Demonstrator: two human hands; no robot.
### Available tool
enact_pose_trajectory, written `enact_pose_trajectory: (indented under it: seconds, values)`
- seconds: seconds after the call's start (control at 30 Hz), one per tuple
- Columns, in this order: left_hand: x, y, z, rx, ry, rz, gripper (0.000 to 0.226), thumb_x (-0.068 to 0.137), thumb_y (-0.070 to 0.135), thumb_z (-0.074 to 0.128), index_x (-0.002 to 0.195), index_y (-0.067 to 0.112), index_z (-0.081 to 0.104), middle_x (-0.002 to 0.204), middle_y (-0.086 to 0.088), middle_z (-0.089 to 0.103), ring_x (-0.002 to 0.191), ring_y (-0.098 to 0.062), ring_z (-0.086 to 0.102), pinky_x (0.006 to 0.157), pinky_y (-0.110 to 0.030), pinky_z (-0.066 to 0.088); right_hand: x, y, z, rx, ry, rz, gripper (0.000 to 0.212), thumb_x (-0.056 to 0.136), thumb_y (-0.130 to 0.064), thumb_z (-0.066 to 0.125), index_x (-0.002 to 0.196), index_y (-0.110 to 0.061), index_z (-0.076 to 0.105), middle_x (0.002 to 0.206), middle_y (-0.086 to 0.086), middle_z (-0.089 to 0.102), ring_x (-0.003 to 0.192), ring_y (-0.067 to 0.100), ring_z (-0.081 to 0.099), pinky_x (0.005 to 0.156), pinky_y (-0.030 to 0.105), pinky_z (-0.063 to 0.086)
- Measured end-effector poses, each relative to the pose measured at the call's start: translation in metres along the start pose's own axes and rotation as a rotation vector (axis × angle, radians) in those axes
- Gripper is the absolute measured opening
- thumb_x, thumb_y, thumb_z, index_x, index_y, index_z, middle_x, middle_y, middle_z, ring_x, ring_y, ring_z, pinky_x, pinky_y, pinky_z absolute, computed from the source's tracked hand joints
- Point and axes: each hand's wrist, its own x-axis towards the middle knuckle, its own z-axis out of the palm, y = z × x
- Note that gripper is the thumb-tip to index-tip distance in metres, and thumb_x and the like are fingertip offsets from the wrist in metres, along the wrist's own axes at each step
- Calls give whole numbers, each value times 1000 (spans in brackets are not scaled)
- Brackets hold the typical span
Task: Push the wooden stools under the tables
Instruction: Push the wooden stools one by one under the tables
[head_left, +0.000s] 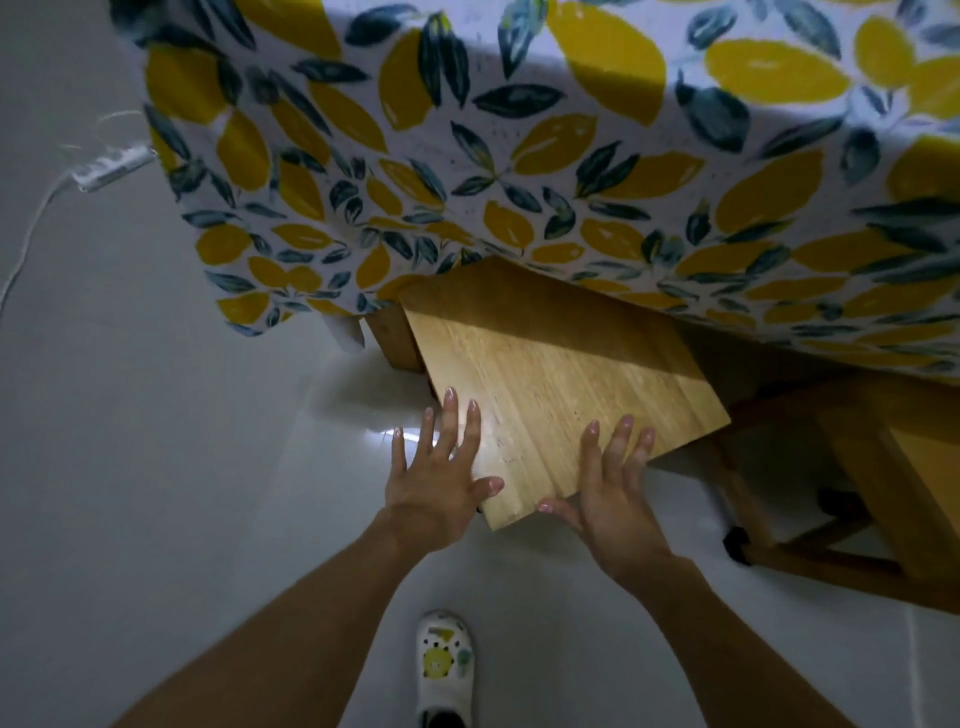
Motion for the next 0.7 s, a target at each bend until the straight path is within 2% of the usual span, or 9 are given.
enact_pose_trajectory:
  seconds: [0.07, 0.1, 0.17, 0.2, 0.3, 0.4, 0.5, 0.6, 0.7]
  values:
    - [1, -9, -10, 63, -36, 45, 74, 94, 55, 26, 144, 30, -23, 152, 3, -33, 143, -25, -21, 113, -55, -8, -2, -5, -7, -83, -19, -1, 104, 81, -76, 11, 140, 8, 28, 139, 48, 29, 126, 68, 24, 91, 69, 38]
    - [-1, -15, -18, 107, -53, 77, 72, 95, 53, 27, 145, 30, -20, 154, 2, -29, 143, -26, -20, 113, -56, -7, -5, -10, -14, -113, -31, 13, 104, 82, -76, 12, 143, 7, 26, 143, 46, 24, 129, 66, 20, 96, 68, 36]
    - [-7, -27, -39, 162, -82, 125, 66, 97, 48, 26, 147, 29, -13, 156, -2, -23, 143, -26, -21, 113, -56, -7, -10, -20, -34, -101, -61, 60, 96, 86, -72, 23, 151, -3, 8, 154, 36, 3, 140, 56, 0, 112, 61, 18]
    - [-12, -32, -51, 150, -82, 121, 65, 98, 46, 26, 148, 29, -11, 156, -4, -23, 143, -26, -21, 113, -55, -8, -11, -26, -46, -60, -60, 67, 89, 89, -69, 27, 152, -11, 3, 158, 27, -4, 143, 49, -7, 116, 57, 9]
    - [-40, -45, -100, 27, 29, 16, 62, 99, 41, 24, 149, 21, -8, 153, -5, -28, 142, -24, -23, 114, -51, -9, -18, -72, -93, 78, 59, -63, 74, 94, -62, 29, 153, -22, 8, 162, 8, 1, 148, 30, -7, 119, 46, 0]
    - [-73, -60, -168, -155, 181, -83, 60, 100, 39, 24, 149, 17, -1, 158, -3, -14, 140, -15, -23, 115, -44, -11, -32, -142, -155, 253, 217, -187, 69, 94, -61, 30, 150, -22, 22, 161, 2, 15, 148, 20, 2, 120, 38, 3]
    - [-105, -82, -249, -346, 279, -133, 59, 99, 40, 31, 150, 18, 11, 160, 0, 6, 146, -15, -7, 115, -44, -9, -50, -211, -229, 354, 351, -324, 71, 89, -61, 34, 146, -19, 35, 157, 2, 29, 147, 21, 13, 120, 40, 10]
    - [-139, -109, -330, -445, 440, -142, 56, 97, 40, 37, 147, 19, 23, 157, 2, 18, 146, -15, 1, 116, -43, -8, -64, -274, -300, 384, 368, -406, 68, 91, -57, 40, 146, -19, 35, 155, 2, 32, 146, 19, 14, 120, 43, 10]
    - [-162, -141, -406, -508, 545, -146, 57, 96, 42, 38, 147, 20, 25, 157, 5, 17, 145, -11, -2, 115, -40, -10, -68, -329, -359, 413, 419, -425, 64, 91, -55, 48, 144, -19, 39, 156, 0, 32, 146, 18, 13, 119, 44, 14]
